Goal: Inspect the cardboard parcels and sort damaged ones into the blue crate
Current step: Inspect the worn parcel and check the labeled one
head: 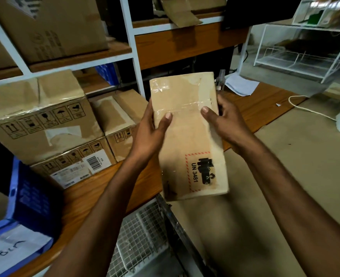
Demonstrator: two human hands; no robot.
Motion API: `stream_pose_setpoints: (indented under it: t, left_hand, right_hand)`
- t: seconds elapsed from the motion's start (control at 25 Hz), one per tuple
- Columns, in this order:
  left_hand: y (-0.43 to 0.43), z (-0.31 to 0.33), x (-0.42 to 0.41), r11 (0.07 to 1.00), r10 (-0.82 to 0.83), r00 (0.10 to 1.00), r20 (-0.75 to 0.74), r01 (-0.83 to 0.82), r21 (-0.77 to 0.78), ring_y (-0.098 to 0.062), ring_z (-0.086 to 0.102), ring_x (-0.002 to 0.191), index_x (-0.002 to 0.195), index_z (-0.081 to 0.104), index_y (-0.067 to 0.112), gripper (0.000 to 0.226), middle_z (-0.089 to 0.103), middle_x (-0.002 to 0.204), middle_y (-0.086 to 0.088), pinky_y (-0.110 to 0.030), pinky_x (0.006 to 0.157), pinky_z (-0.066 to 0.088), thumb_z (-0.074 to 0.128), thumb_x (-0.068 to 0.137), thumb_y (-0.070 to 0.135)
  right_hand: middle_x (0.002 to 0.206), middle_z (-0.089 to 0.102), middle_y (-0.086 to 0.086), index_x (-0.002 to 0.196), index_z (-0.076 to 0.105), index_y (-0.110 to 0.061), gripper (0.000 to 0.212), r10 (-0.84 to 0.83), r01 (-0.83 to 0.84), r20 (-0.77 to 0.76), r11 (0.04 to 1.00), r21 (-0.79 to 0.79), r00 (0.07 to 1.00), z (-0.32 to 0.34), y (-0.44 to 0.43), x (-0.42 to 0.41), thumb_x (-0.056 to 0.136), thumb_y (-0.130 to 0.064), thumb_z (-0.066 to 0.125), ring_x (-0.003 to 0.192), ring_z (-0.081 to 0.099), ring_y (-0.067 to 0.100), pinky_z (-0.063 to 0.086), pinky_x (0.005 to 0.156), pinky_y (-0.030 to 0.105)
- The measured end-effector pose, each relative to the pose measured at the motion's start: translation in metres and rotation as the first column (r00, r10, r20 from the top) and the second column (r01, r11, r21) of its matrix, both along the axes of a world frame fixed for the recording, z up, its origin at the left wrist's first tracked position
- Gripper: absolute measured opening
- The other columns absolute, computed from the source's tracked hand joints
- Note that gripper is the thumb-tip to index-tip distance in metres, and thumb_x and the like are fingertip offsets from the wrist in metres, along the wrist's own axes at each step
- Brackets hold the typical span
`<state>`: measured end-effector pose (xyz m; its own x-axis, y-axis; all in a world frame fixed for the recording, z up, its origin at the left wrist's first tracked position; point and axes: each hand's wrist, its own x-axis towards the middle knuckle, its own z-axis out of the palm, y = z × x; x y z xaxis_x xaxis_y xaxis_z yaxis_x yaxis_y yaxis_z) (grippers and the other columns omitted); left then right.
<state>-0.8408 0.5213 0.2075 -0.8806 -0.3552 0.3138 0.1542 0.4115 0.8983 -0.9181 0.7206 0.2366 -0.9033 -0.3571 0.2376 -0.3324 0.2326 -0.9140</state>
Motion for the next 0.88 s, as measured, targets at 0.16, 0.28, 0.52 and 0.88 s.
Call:
stream_pose_setpoints:
  t: [0.16,0.28,0.52,0.88]
  left_hand:
    - [-0.004,-0.003,0.005,0.998,-0.052,0.998,-0.018,0.053,0.039,-0.007,0.065,0.120,0.161,0.033,0.030,0.053,0.062,0.142,0.007,-0.037,0.095,0.060,0.043,0.110,0.042]
    - [-0.003,-0.001,0.002,1.000,0.024,0.999,-0.043,-0.023,0.009,0.004,0.065,0.112,0.160,0.036,0.029,0.050,0.064,0.135,0.012,-0.023,0.090,0.059,0.040,0.111,0.040]
    - [0.001,-0.010,0.006,0.999,0.009,1.000,-0.024,-0.008,0.050,-0.009,0.066,0.120,0.157,0.038,0.029,0.059,0.062,0.143,0.006,-0.042,0.094,0.061,0.059,0.104,0.042]
    - [0.010,-0.012,0.010,0.989,0.082,0.994,0.065,-0.073,-0.132,-0.022,0.065,0.123,0.158,0.017,0.045,0.093,0.059,0.146,0.010,-0.057,0.097,0.056,0.067,0.084,0.071]
  right_hand:
    - [0.114,0.071,-0.015,0.130,0.062,-0.032,0.027,-0.022,0.022,0.023,0.999,-0.032,0.999,-0.001,0.003,-0.003,0.111,-0.031,0.042,0.101,0.068,0.001,0.054,0.085,0.028]
    - [0.103,0.068,-0.010,0.120,0.063,-0.024,0.025,-0.119,0.122,-0.104,0.992,0.020,0.987,-0.002,-0.002,-0.004,0.111,-0.031,0.041,0.092,0.063,0.004,0.048,0.078,0.028]
    - [0.123,0.069,-0.010,0.136,0.054,-0.025,0.046,-0.119,0.119,-0.003,0.993,0.017,0.993,-0.009,-0.012,-0.003,0.095,-0.031,0.072,0.110,0.066,0.012,0.056,0.097,0.044]
    - [0.145,0.052,-0.004,0.151,0.018,-0.029,0.112,0.027,-0.030,0.017,0.974,0.224,0.999,-0.007,-0.009,-0.001,0.070,-0.029,0.094,0.127,0.057,0.022,0.054,0.102,0.048]
